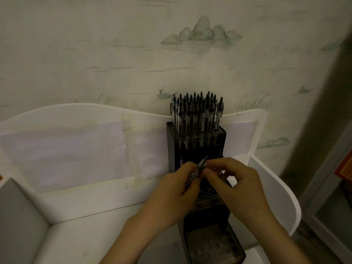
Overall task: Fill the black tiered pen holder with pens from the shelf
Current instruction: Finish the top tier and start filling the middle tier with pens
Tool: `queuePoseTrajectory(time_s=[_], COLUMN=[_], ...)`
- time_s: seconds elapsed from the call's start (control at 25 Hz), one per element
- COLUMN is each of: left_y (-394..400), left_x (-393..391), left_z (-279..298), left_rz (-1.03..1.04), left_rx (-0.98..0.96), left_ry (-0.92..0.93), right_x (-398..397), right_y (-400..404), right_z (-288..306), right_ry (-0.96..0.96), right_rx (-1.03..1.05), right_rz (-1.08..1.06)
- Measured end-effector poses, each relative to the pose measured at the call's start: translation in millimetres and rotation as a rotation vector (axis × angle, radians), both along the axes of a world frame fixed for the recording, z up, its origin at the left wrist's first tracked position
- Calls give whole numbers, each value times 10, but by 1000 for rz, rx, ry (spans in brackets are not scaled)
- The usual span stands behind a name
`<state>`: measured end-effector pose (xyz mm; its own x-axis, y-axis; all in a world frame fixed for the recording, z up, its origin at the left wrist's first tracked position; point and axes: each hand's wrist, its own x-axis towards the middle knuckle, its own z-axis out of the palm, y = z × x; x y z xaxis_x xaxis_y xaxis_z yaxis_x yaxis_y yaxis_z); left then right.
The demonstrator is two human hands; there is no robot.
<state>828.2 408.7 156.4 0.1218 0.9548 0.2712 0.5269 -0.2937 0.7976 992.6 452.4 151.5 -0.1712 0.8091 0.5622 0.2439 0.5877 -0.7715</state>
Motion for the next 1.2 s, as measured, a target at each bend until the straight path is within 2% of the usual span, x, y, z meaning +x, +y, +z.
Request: queuePoseTrajectory(time_s=[0.16,0.4,0.52,0.6,0.72,0.8,0.96,1.2], left_y=[-21,-41,-49,-80,-193,-244,-237,-232], left_x=[55,87,112,95,48,20,11,13], left_z=[41,46,81,85,85,98,102,32], left_rz=[-6,14,29,68,203,281,298,341], left_rx=[-30,-60,-36,2,134,222,232,245], left_ry=[39,29,7,81,363,469,508,526], right_x=[19,47,55,82,221,308,310,284], right_y=[38,103,107,113,172,212,280,415], right_z=[50,31,43,113,245,280,163,-66], right_ry=[117,59,124,216,383,321,6,-112], right_rx=[-173,-237,-223,-203,-144,-39,133,144], right_rz=[96,196,204,176,94,8,-162,-124])
